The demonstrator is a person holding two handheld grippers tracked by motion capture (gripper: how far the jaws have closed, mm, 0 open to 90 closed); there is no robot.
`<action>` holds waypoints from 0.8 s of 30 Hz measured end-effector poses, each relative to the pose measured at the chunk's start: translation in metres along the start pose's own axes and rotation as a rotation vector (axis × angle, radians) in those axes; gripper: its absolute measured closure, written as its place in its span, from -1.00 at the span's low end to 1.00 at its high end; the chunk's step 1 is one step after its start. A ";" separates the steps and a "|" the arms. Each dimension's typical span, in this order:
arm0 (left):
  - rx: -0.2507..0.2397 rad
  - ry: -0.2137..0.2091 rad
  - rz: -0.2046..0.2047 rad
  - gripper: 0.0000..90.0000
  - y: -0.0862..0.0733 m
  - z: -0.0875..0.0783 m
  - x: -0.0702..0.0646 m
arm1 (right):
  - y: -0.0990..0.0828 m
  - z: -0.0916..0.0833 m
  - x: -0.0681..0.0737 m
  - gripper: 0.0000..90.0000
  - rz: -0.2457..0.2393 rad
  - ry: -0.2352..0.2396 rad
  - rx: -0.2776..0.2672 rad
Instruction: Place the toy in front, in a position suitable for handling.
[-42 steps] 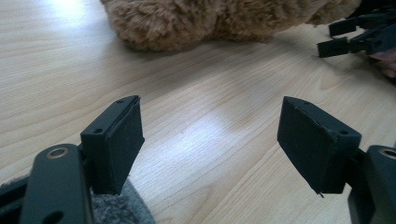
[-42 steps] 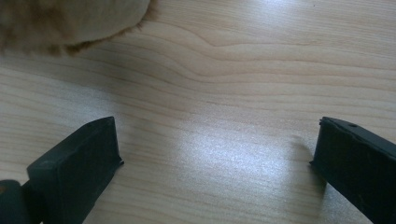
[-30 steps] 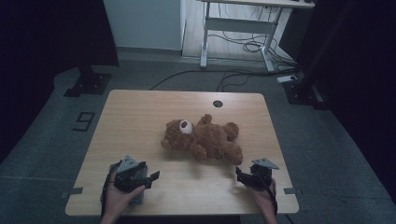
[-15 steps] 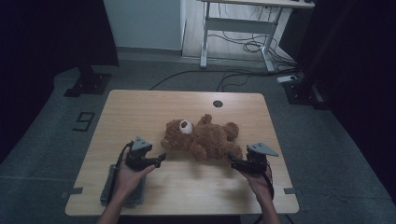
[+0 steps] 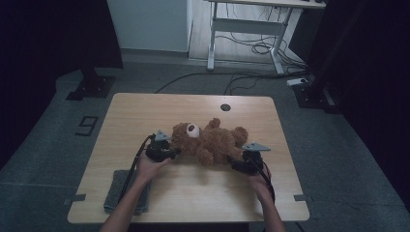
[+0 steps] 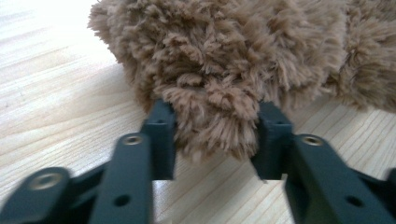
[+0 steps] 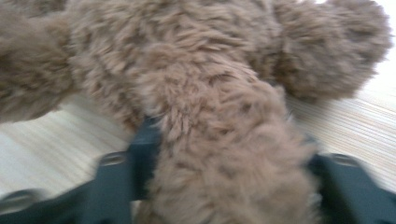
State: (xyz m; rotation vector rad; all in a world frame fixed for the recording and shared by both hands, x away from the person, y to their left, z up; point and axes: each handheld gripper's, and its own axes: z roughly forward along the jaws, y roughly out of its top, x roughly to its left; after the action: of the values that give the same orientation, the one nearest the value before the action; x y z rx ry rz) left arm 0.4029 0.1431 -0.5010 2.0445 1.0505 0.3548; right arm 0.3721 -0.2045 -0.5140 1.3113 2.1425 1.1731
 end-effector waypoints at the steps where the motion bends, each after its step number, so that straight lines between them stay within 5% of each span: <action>1: -0.012 -0.005 -0.004 0.45 0.001 -0.001 -0.001 | 0.000 0.001 -0.001 0.25 -0.002 0.010 -0.014; 6: -0.108 -0.027 0.005 0.58 0.012 -0.021 -0.010 | 0.004 -0.006 0.000 0.45 -0.040 -0.077 -0.084; 12: -0.188 -0.021 0.081 0.60 0.023 -0.061 -0.030 | 0.013 -0.032 0.005 0.50 -0.034 -0.074 -0.209; 19: -0.183 -0.021 0.061 0.60 0.003 -0.076 -0.027 | 0.018 -0.057 0.025 0.50 -0.075 -0.033 -0.275; 23: -0.128 -0.017 0.023 0.59 -0.012 -0.064 -0.016 | 0.014 -0.050 0.035 0.49 -0.110 -0.029 -0.241; 24: -0.109 -0.017 0.013 0.58 -0.016 -0.060 -0.013 | 0.008 -0.038 0.037 0.48 -0.108 -0.023 -0.196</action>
State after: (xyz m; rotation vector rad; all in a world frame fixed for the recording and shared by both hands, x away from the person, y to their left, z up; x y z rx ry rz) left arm 0.3529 0.1701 -0.4728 1.9544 0.9865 0.3928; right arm 0.3326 -0.1891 -0.4812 1.1055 1.9974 1.2810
